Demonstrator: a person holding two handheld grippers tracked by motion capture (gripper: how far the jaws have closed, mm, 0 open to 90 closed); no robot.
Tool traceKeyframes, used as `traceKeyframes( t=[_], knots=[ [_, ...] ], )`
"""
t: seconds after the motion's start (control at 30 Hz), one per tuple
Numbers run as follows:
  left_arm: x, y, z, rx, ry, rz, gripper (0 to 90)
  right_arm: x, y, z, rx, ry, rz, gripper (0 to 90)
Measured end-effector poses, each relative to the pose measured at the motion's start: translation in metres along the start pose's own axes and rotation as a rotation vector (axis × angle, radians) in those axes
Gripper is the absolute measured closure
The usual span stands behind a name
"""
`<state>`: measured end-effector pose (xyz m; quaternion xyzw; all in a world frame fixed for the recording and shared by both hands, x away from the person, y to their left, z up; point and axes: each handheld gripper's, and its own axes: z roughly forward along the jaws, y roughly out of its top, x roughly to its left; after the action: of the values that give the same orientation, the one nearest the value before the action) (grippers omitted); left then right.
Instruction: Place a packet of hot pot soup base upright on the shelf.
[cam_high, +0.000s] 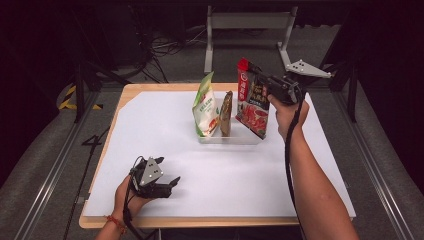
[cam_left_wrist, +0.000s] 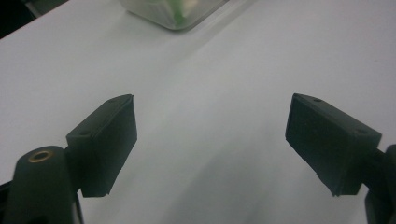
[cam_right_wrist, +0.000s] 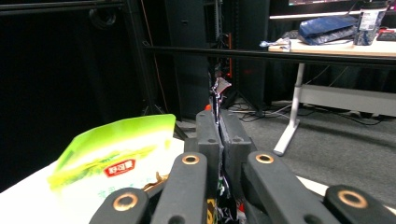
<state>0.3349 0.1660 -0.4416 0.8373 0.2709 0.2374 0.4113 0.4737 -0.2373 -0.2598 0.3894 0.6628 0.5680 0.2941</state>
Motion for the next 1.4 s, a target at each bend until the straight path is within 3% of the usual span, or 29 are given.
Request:
traceKeyframes(
  t=[0.23, 0.7, 0.93, 1.03, 1.07, 1.4],
  knots=[
    [-0.001, 0.001, 0.001, 0.007, -0.008, 0.0, 17.4, 0.0, -0.01, 0.012, -0.012, 0.002, 0.027, 88.6],
    [-0.001, 0.0, 0.001, 0.003, -0.016, 0.001, 17.4, -0.002, -0.029, 0.026, -0.013, 0.023, 0.036, 88.2],
    [-0.001, 0.0, 0.001, 0.003, -0.017, -0.002, 17.4, -0.004, -0.037, 0.023, -0.022, 0.04, 0.025, 87.9],
    [-0.002, 0.0, 0.001, 0.006, -0.019, 0.001, 17.4, -0.003, -0.039, 0.023, -0.016, 0.049, 0.008, 87.7],
    [-0.002, 0.0, 0.001, 0.007, -0.019, 0.002, 17.4, -0.002, -0.046, 0.021, -0.009, 0.058, -0.023, 87.5],
    [-0.001, 0.0, 0.002, 0.012, -0.014, 0.002, 17.4, -0.013, -0.059, 0.007, -0.024, 0.056, -0.003, 87.1]
  ],
)
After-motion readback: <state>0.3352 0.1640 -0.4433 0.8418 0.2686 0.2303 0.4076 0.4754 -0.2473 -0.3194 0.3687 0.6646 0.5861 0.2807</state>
